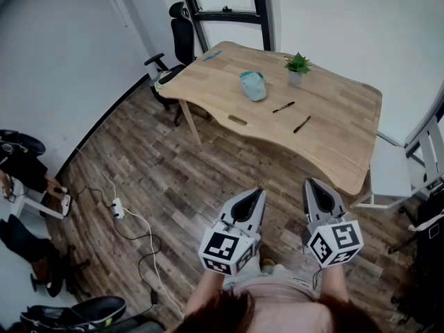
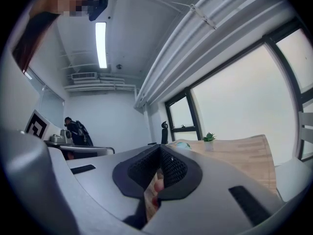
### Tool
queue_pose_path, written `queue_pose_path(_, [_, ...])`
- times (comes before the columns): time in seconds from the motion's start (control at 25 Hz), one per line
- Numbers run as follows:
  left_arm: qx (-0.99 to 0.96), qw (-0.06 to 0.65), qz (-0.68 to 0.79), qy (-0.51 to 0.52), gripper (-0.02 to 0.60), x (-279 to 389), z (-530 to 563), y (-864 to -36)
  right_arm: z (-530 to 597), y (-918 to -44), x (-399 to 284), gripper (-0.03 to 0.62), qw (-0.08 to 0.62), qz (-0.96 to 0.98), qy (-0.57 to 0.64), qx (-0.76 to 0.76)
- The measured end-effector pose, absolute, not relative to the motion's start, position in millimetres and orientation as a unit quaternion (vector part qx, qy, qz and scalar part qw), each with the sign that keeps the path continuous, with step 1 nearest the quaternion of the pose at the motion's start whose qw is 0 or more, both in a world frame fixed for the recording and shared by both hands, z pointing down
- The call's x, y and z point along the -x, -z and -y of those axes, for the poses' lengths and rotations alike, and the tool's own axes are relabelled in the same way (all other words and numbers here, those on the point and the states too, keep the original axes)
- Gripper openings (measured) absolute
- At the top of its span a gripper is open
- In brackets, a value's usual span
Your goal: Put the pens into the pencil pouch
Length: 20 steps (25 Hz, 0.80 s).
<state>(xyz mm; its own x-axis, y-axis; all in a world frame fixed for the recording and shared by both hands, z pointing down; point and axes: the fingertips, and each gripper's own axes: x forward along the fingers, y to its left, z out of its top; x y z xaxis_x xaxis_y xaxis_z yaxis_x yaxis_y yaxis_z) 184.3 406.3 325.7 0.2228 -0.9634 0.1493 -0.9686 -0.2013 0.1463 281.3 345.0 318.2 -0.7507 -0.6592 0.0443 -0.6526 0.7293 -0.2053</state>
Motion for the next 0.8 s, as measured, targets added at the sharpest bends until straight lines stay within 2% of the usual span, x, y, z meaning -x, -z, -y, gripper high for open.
queue_pose_path(0.8, [-0.811,0.086,0.578,-0.019,0.002,-87.8,-295.9,-330.9,-242.5,-322.0,-190.1,0.0,0.025,-0.911,0.113,0.396])
